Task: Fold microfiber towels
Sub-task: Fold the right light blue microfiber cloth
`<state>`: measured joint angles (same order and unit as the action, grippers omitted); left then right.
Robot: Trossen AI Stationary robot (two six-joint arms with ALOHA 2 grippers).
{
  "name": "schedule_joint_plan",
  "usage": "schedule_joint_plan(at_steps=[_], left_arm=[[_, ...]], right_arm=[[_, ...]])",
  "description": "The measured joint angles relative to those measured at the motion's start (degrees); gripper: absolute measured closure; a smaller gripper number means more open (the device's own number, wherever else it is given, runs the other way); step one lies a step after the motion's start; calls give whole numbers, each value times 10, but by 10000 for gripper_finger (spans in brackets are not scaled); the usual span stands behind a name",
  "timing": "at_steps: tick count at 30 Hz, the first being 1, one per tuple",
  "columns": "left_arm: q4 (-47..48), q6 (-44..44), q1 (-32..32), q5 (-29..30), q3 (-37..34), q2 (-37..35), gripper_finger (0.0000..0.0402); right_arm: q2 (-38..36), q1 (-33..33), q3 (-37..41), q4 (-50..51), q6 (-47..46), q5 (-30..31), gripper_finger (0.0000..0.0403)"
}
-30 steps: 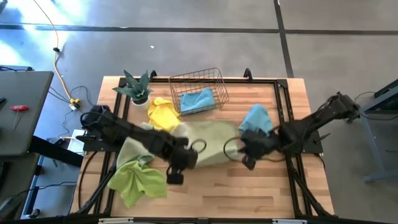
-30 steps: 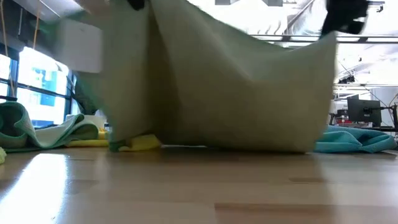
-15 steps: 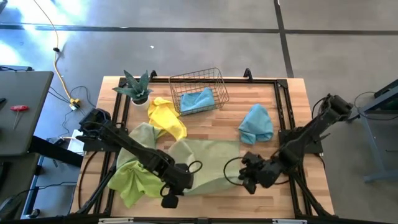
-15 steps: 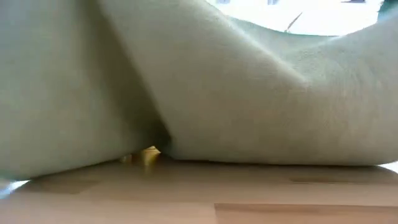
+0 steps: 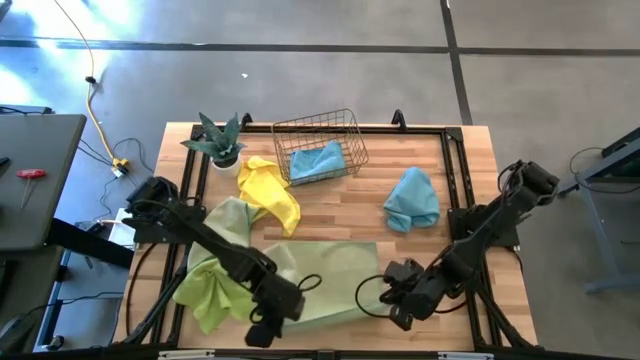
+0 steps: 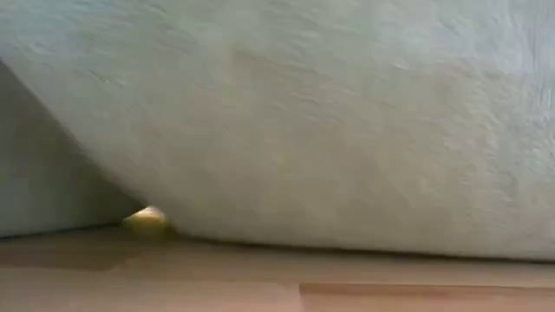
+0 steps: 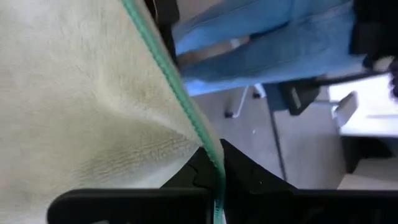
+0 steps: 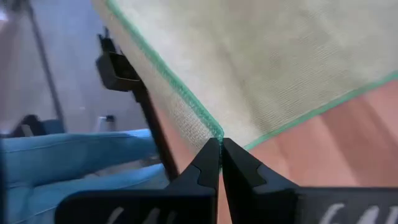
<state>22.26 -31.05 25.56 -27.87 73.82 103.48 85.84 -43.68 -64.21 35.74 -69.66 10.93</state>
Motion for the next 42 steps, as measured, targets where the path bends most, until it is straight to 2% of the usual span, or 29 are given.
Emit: schedule_joint_plan(at_steps=[7, 12, 18, 22, 27, 34, 42], left_arm=[[-23, -35, -24, -1, 4, 34, 402], [47, -32, -60, 25, 5, 39, 402], [151, -35, -104, 37, 4, 35, 402], [162, -46, -106, 37, 4, 35, 402], [169, -39, -105, 67, 4, 35, 402], [237, 45, -136, 127, 4, 35, 401], [266, 146, -185, 183, 4, 35, 401]], right_arm=[[0, 2, -37, 136, 59, 50, 403], [0, 12, -17, 187, 122, 70, 403], [-1, 51, 38, 133, 213, 43, 403], [-1, 92, 74, 74, 280, 23, 403], [-13, 169, 93, 57, 361, -5, 403], [-47, 275, 94, 56, 455, -65, 403], [-17, 355, 94, 33, 491, -109, 403]])
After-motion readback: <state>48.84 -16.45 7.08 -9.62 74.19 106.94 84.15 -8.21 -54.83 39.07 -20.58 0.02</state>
